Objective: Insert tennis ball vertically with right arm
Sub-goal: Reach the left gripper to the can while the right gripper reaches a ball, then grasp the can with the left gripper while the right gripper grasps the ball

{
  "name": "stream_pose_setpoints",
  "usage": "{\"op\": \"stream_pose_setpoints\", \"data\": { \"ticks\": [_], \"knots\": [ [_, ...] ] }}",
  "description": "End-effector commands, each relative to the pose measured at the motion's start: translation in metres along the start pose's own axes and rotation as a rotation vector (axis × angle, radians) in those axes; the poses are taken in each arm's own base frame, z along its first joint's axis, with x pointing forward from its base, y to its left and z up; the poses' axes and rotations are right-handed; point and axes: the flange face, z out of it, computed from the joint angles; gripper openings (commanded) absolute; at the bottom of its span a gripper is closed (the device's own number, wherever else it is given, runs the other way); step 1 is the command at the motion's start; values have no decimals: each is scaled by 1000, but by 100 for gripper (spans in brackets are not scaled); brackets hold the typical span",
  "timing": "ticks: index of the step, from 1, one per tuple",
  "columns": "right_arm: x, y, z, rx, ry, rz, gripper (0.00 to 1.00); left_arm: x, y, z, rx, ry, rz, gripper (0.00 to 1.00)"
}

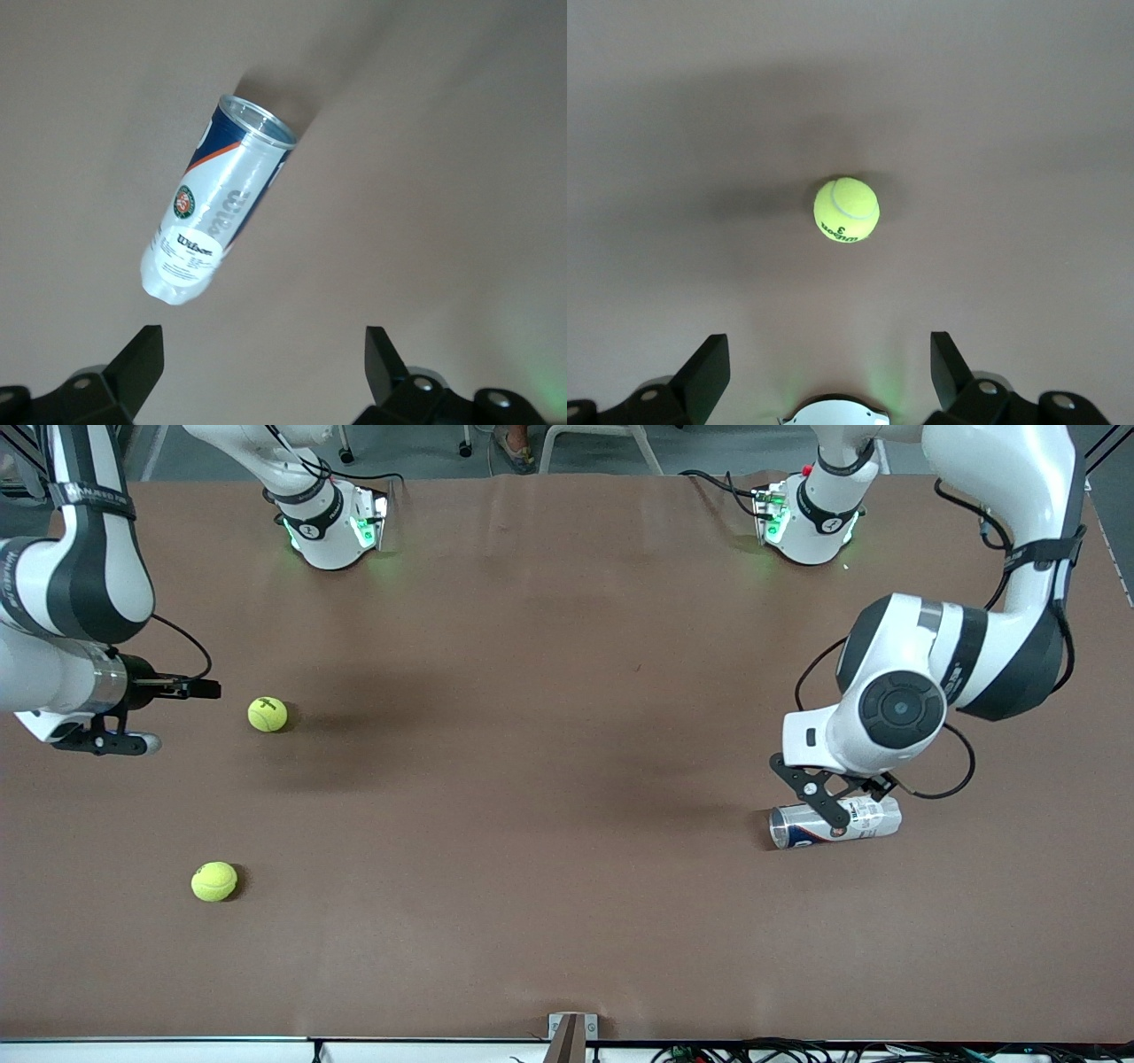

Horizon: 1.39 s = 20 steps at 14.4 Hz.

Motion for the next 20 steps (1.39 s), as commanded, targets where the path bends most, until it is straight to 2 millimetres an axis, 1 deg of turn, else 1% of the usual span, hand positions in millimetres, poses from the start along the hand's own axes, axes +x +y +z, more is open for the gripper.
{"op": "stream_pose_setpoints", "data": {
  "ticks": [1,2,3,4,6,7,10,13,16,19,20],
  "knots": [
    [-9,-2,46,-5,-30,6,100,33,3,18,63,-58,117,100],
    [-9,-2,64,-2,-23,6,100,40,8,26,82,-85,158,100],
    [-9,-3,79,-1,-15,4,100,45,7,35,93,-93,193,100],
    [-8,-4,94,-1,-1,2,100,52,5,42,106,-79,268,100],
    [1,0,124,5,22,10,100,62,0,61,125,-77,407,100],
    [8,6,137,11,15,17,100,63,-3,70,132,-91,425,100],
    [15,8,155,14,-2,20,100,66,-9,95,187,-173,434,100],
    [25,9,177,17,-8,22,100,67,-16,111,252,-236,409,100],
    [30,11,184,20,4,26,100,70,-14,124,248,-245,373,100],
    [32,13,195,22,-7,30,100,74,-14,139,297,-288,355,100],
    [33,13,197,23,-10,31,100,71,-17,142,296,-293,348,100]
  ]
}}
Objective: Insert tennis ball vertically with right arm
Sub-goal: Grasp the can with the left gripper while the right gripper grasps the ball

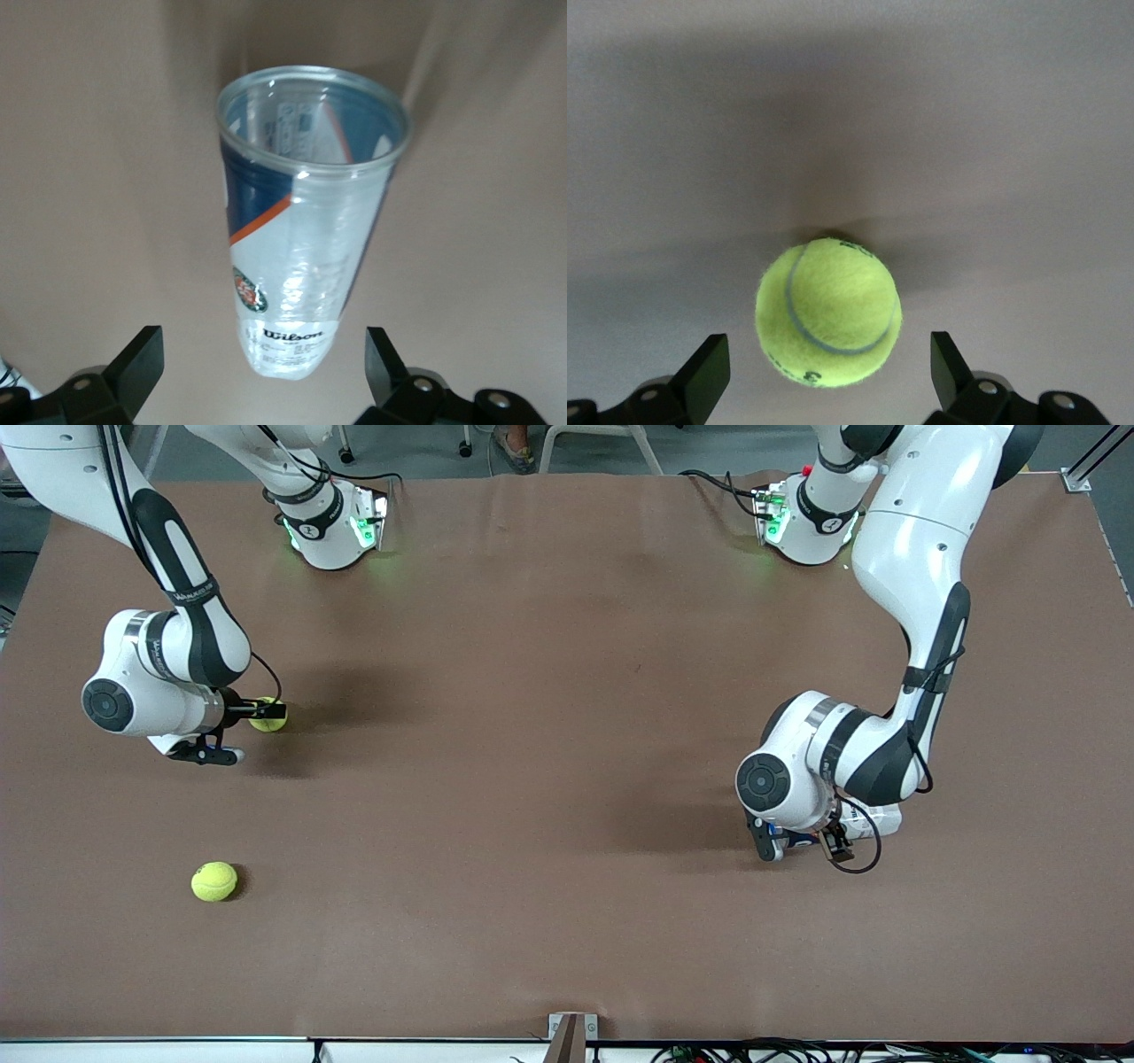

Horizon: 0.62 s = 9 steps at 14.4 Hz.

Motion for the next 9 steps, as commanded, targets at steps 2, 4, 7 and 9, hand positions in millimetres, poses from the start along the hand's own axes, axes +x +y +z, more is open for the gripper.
{"op": "stream_pose_setpoints", "data": {
  "ticks": [2,4,7,9],
  "knots": [
    [2,4,9,5,-2,12,100,4,-4,15,14,-34,0,100],
    [4,4,14,7,3,15,100,9,-2,26,10,-48,16,100],
    [5,5,16,8,1,17,99,15,2,36,1,-54,19,99],
    [5,4,16,7,1,15,94,20,4,41,-1,-49,27,99]
  ]
}}
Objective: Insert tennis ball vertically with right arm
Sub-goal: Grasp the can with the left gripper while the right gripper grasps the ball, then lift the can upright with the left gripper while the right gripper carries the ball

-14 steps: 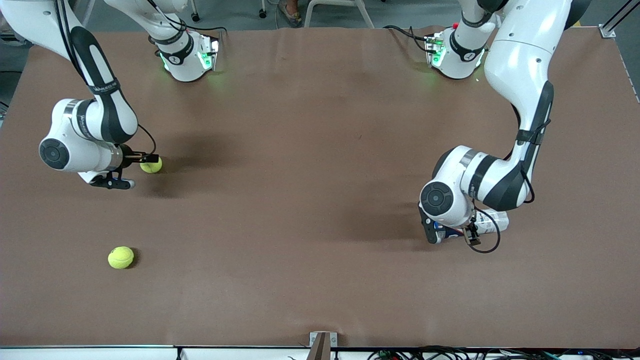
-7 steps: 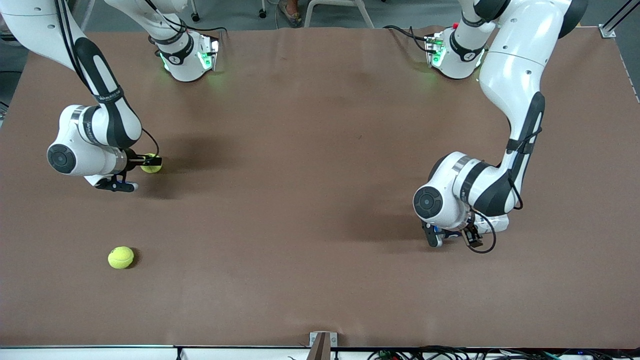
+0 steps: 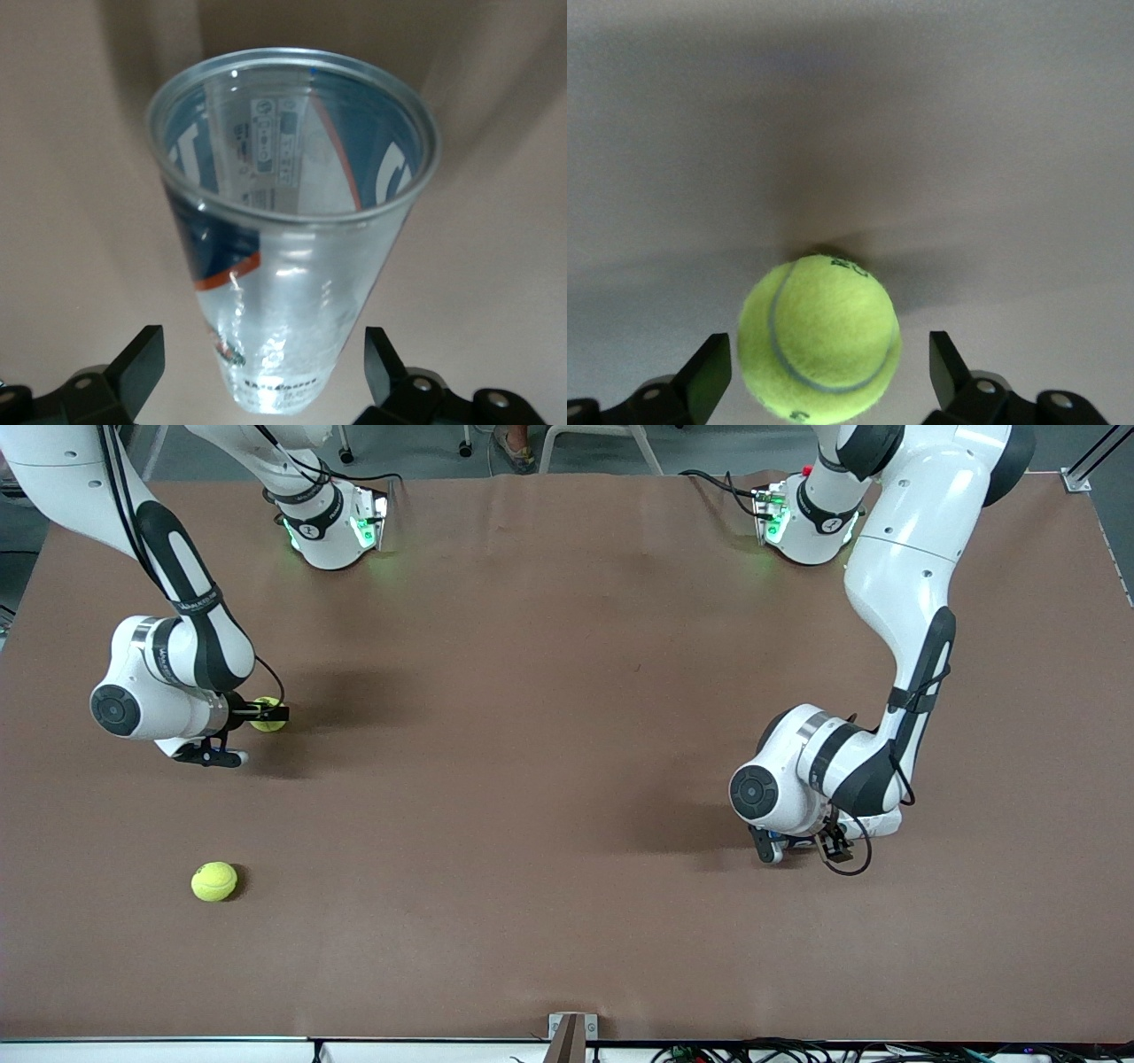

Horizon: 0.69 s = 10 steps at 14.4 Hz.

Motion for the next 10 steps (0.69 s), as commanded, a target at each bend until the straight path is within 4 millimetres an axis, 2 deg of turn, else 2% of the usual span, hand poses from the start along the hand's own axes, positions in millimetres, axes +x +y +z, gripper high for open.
{"op": "stream_pose_setpoints", "data": {
  "ticks": [1,4,7,9,10],
  "knots": [
    [0,2,0,5,7,11,92,5,-3,4,20,0,0,97],
    [0,2,1,5,4,11,83,11,0,9,16,1,12,95],
    [3,-1,1,4,4,12,69,18,1,14,27,22,19,92],
    [6,-3,-3,2,4,5,56,17,1,17,24,20,26,84],
    [8,-2,-9,2,4,2,53,17,1,17,24,21,27,80]
  ]
}}
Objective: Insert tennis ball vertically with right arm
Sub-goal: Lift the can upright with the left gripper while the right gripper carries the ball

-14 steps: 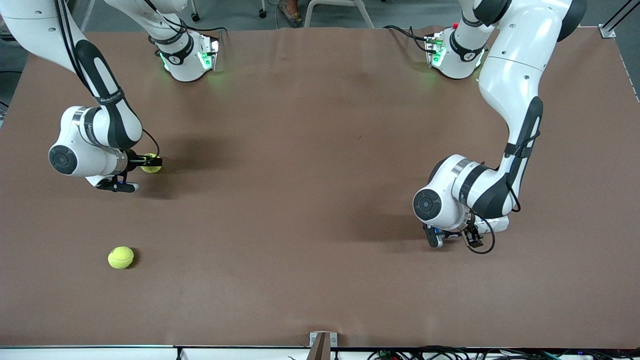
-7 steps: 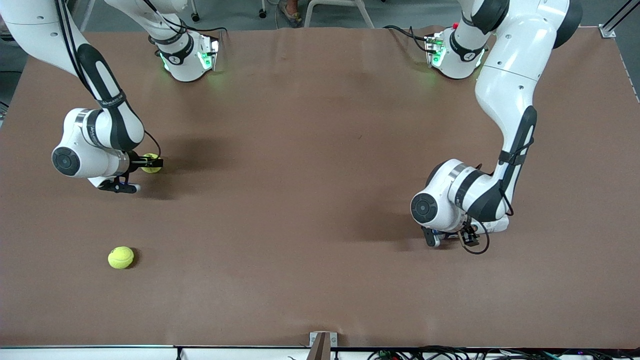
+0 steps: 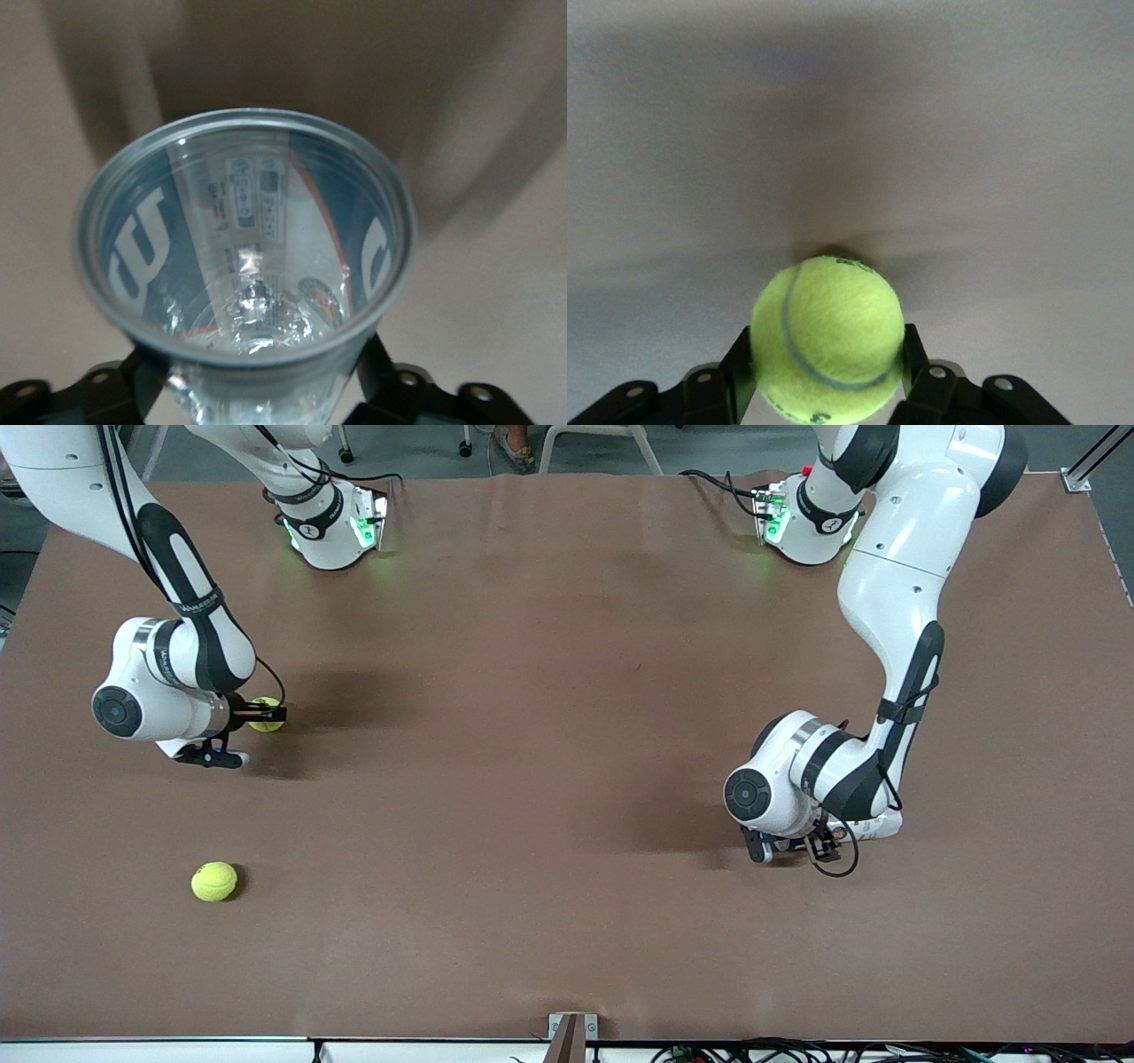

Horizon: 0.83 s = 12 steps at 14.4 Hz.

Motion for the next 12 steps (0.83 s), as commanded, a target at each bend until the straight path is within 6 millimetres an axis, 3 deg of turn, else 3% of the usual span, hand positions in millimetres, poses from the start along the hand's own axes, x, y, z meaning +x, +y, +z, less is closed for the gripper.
{"op": "stream_pose_setpoints", "data": {
  "ticks": [1,2,3,5,7,9,12],
  "knots": [
    [8,2,-15,4,-6,2,50,0,-3,2,18,-1,6,77],
    [11,1,-27,3,-29,-5,48,2,-3,2,19,7,5,76],
    [16,-1,-49,3,-37,-7,48,4,-2,4,17,11,4,76],
    [24,-3,-97,24,-68,1,46,3,-2,3,19,13,7,67],
    [28,-2,-143,31,-55,1,46,4,-1,-4,24,19,11,65],
    [31,-17,-184,25,-20,-24,46,2,-3,-26,31,55,73,63],
    [24,-54,-240,43,10,-58,46,-2,6,-96,22,198,200,62]
  ]
}}
